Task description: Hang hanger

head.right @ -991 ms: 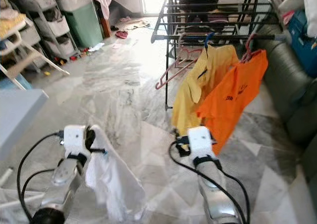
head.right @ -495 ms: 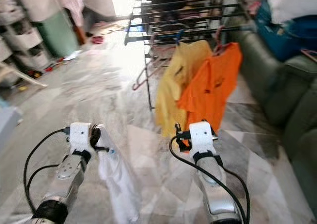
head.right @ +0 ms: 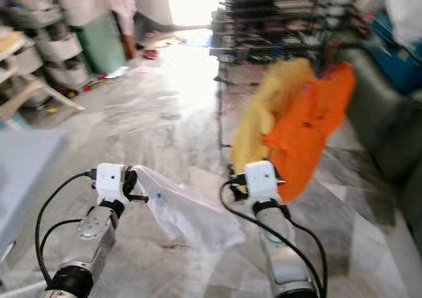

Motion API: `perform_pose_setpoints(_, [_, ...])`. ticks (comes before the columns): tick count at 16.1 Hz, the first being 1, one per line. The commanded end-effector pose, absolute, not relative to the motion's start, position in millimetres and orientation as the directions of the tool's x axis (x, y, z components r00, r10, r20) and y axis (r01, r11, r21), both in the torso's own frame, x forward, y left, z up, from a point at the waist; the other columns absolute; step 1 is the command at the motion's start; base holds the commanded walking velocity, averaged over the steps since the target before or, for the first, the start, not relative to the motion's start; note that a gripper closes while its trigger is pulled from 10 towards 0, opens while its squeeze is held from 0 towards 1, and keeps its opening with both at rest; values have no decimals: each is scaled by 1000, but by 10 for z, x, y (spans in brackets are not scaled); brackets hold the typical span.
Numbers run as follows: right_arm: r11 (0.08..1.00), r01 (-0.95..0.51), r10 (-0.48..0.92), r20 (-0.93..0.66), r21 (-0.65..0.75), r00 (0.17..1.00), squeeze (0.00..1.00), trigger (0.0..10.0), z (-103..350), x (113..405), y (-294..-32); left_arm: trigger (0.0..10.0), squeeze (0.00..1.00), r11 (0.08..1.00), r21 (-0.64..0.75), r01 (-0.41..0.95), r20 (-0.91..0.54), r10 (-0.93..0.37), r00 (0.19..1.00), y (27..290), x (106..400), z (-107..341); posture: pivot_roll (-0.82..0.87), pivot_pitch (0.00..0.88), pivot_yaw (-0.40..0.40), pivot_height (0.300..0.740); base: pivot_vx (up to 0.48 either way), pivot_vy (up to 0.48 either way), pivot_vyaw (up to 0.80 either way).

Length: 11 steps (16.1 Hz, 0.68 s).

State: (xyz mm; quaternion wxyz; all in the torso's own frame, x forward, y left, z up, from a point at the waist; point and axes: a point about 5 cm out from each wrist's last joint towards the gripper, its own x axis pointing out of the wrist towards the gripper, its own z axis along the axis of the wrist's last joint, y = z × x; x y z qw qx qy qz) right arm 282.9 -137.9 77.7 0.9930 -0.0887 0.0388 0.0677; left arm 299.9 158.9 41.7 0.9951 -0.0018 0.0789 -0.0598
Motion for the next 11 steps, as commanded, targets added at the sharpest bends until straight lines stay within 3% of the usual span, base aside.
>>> perform_pose_setpoints(1, [973,-154,142,-80,-170,987,0,10000,793,2845,-1325,10000,0,995,0,95,-129,-95,987,1654,3029,472,-211,0,110,740,0,337,0])
perform_pose_setpoints(4, [976,-118,104,-87,-181,991,0,10000,785,2882,-1390,10000,0,996,6,91,-132,-89,987,1667,3023,458,-210,0,104,740,0,342,0])
perform_pose_setpoints(6, [977,-112,98,-84,-184,992,0,10000,789,2892,-1388,10000,0,996,5,92,-130,-90,987,1648,3024,454,-210,0,103,740,0,341,-513])
perform_pose_setpoints(11, [979,-92,79,-76,-182,994,0,10000,774,2882,-1401,10000,0,988,-45,151,-79,-154,985,1552,3000,499,-214,0,118,740,0,0,0])
